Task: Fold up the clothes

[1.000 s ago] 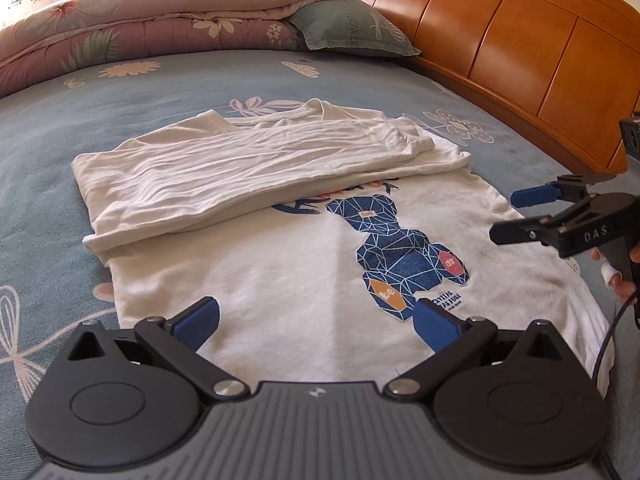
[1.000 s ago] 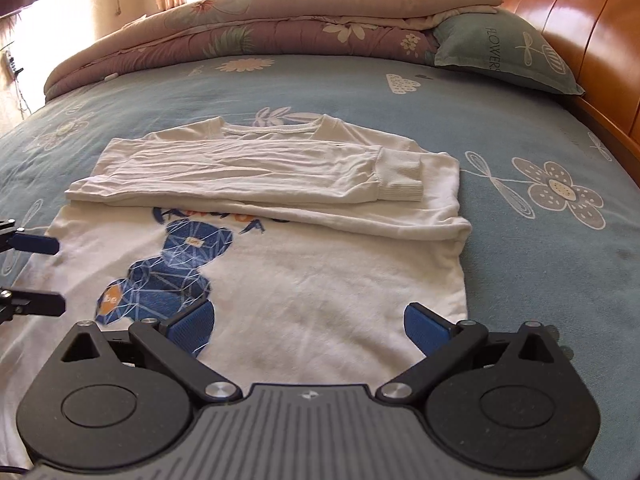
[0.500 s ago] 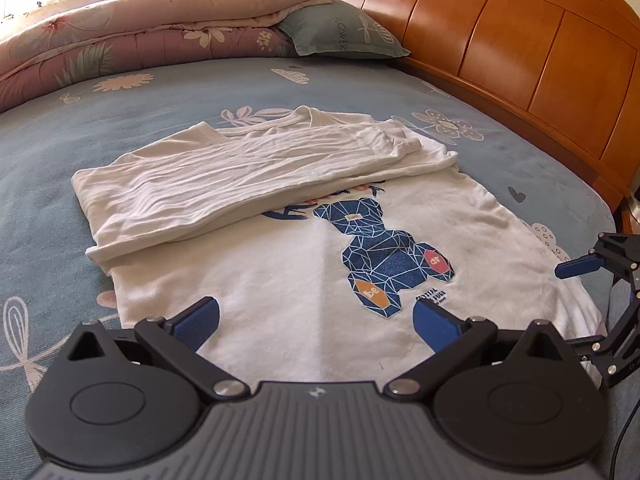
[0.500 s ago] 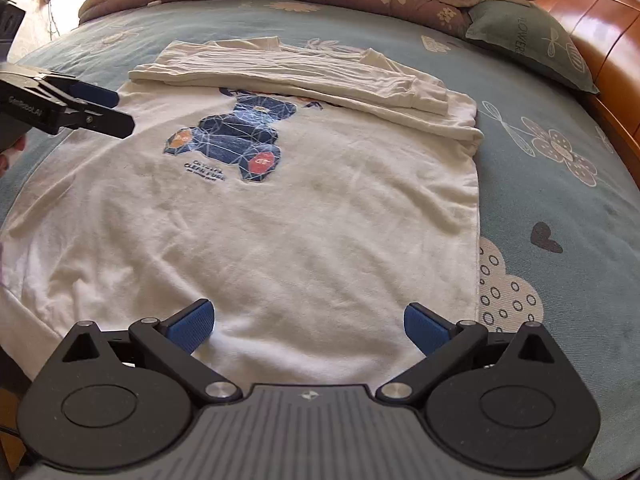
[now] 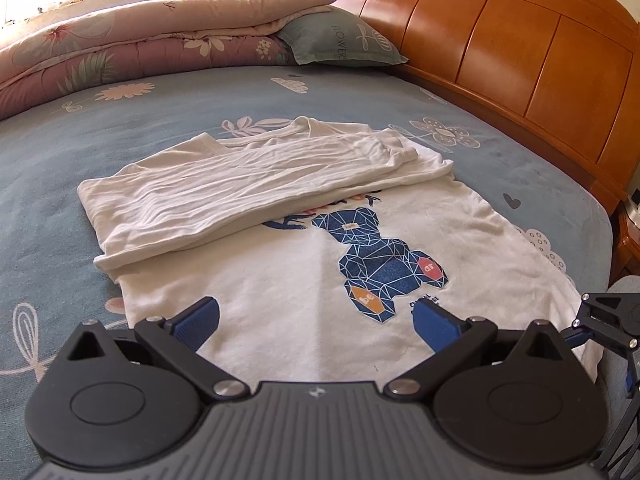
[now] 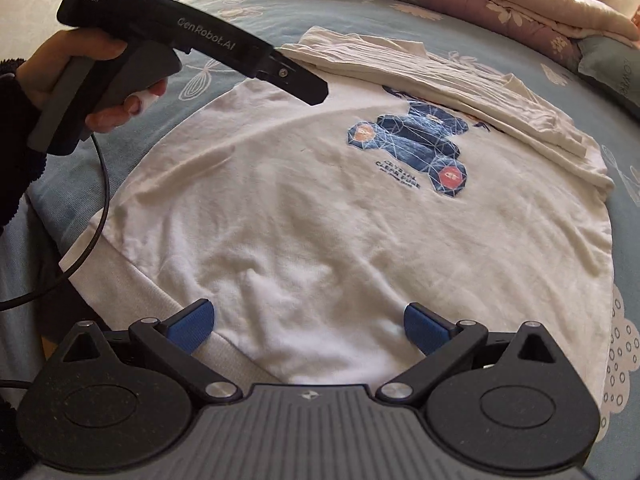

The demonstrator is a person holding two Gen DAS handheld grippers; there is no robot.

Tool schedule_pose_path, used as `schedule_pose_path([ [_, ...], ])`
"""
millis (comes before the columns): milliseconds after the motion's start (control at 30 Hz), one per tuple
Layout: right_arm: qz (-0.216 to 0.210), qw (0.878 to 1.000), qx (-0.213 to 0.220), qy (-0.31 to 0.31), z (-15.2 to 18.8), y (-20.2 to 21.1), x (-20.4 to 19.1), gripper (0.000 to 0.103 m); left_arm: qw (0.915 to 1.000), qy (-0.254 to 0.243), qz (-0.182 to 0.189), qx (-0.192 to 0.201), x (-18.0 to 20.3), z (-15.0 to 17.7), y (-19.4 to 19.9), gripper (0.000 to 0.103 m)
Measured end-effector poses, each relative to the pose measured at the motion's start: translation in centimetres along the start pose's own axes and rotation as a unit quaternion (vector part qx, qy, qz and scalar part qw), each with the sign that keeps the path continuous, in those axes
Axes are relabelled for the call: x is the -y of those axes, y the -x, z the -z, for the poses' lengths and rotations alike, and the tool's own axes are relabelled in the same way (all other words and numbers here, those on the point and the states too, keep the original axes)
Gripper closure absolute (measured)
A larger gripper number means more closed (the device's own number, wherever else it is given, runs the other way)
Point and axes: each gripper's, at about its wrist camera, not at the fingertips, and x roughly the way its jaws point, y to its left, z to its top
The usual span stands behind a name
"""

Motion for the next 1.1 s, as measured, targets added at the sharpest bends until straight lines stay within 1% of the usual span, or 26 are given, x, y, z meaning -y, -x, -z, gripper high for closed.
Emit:
schedule_pose_path([
  [167, -0.003, 0.998, -0.016, -0.06, 2.0, 1.1, 1.9, 0.0, 1.0, -0.004, -0.002, -0.005, 0.3, 0.1, -0.1, 0.001],
  [233, 0.005, 0.997, -0.019, -0.078, 2.6, 1.9, 2.5, 0.0, 1.0, -0.006, -0.002, -0.005, 0.4, 0.2, -0.1, 0.001],
  [267, 0.01, 0.996, -0.019, -0.085, 2.9, 2.3, 2.8, 0.0, 1.0, -0.007, -0.002, -0.005, 0.5, 0.2, -0.1, 0.001],
  [367, 0.023, 0.995, 0.004, -0.092, 3.0, 3.2, 3.1, 0.0, 0.9999, -0.009, -0.004, -0.007, 0.5, 0.2, -0.3, 0.001],
  [433, 0.023, 0.994, 0.002, -0.104, 3.0, 3.0, 3.5, 0.0, 0.9999, -0.011, -0.005, -0.009, 0.6, 0.2, -0.4, 0.001],
  [500, 0.048, 0.992, -0.019, -0.117, 3.3, 2.4, 4.0, 0.0, 0.9999, -0.012, -0.006, -0.01, 0.7, 0.2, -0.4, 0.001],
  [600, 0.086, 0.984, -0.03, -0.151, 3.8, 2.6, 5.2, 0.0, 0.9998, -0.012, -0.007, -0.01, 0.7, 0.2, -0.4, 0.001],
  [633, 0.095, 0.982, -0.029, -0.161, 3.9, 2.7, 5.6, 0.0, 0.9998, -0.012, -0.008, -0.01, 0.6, 0.2, -0.4, 0.001],
  [700, 0.097, 0.98, -0.012, -0.175, 3.8, 3.3, 6.1, 0.0, 0.9998, -0.011, -0.008, -0.011, 0.6, 0.2, -0.4, 0.001],
  [767, 0.087, 0.98, 0.006, -0.178, 3.5, 3.6, 6.1, 0.0, 0.9998, -0.012, -0.007, -0.011, 0.6, 0.2, -0.4, 0.001],
  [800, 0.084, 0.981, 0.008, -0.175, 3.3, 3.5, 6.0, 0.0, 0.9998, -0.012, -0.007, -0.011, 0.6, 0.2, -0.4, 0.001],
  [900, 0.088, 0.982, -0.007, -0.168, 3.3, 2.3, 5.9, 0.0, 0.9998, -0.013, -0.008, -0.012, 0.6, 0.1, -0.5, 0.001],
  [1000, 0.092, 0.981, -0.001, -0.172, 4.2, 2.0, 6.2, 0.0, 0.9998, -0.013, -0.007, -0.012, 0.6, 0.1, -0.5, 0.001],
  [1100, 0.094, 0.981, -0.002, -0.17, 4.1, 2.0, 6.1, 0.0, 0.9998, -0.012, -0.009, -0.013, 0.7, 0.2, -0.6, 0.001],
])
